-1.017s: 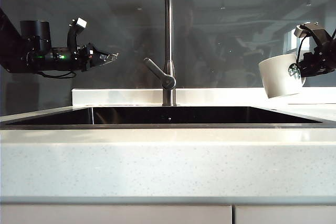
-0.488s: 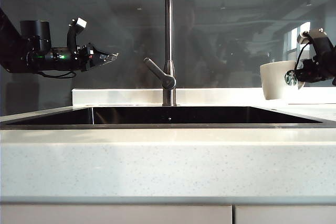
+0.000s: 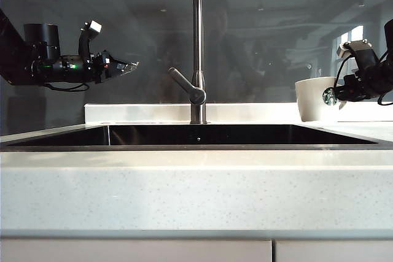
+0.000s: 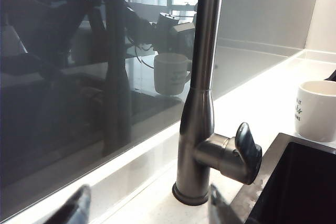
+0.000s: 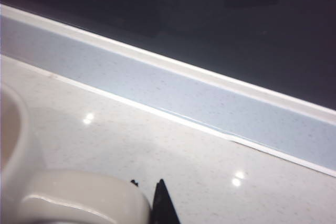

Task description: Pick up the mug next to the sink, go to the faucet to get some water, pour the water into the sink, and finally put the mug back to its place.

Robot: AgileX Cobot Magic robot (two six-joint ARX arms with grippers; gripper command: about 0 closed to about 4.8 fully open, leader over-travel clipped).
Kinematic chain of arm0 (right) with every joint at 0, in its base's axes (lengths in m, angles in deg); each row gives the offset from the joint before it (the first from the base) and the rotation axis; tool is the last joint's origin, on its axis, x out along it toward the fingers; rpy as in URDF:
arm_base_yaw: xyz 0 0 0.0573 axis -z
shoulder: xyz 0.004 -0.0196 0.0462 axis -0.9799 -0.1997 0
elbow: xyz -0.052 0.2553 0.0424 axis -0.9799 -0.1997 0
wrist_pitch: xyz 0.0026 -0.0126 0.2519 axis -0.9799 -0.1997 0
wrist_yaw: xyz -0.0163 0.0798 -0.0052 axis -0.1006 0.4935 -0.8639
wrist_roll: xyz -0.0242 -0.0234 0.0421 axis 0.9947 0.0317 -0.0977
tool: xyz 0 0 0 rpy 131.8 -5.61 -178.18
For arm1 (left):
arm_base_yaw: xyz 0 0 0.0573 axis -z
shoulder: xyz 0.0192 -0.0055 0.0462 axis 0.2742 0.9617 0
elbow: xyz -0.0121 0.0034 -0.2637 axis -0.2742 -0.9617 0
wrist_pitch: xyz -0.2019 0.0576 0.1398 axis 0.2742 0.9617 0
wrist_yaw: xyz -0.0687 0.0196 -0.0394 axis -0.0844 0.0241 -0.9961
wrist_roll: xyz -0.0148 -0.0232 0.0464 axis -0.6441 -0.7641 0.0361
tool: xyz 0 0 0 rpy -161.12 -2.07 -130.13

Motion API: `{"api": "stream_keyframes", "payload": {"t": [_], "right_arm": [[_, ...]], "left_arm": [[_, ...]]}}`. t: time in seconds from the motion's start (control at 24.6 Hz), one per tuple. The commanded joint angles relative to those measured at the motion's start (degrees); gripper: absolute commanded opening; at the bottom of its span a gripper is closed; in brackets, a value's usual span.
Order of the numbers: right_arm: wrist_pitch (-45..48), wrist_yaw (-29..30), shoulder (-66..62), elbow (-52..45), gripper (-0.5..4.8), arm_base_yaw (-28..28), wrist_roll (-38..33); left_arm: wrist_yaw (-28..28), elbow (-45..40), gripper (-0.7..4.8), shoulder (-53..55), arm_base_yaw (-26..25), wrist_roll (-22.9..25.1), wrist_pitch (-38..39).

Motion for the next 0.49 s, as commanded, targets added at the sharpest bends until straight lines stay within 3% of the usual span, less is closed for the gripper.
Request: {"api": "stream_keyframes", "payload": {"t": [0.04,0.49], "right_arm": [[5.77,-2.32,0.24,0.59,-0.05,-0.15,-1.20],[5.68,-5.14,0.11,0.59,-0.05,0.13,-1.33]], "left_arm": [[-0.24,0.09,2.79,-0.31,-0.07,0.20,-0.76],[-0.72,0.09,2.78,-0.31,0.07,-0.02,-0.74]]}}
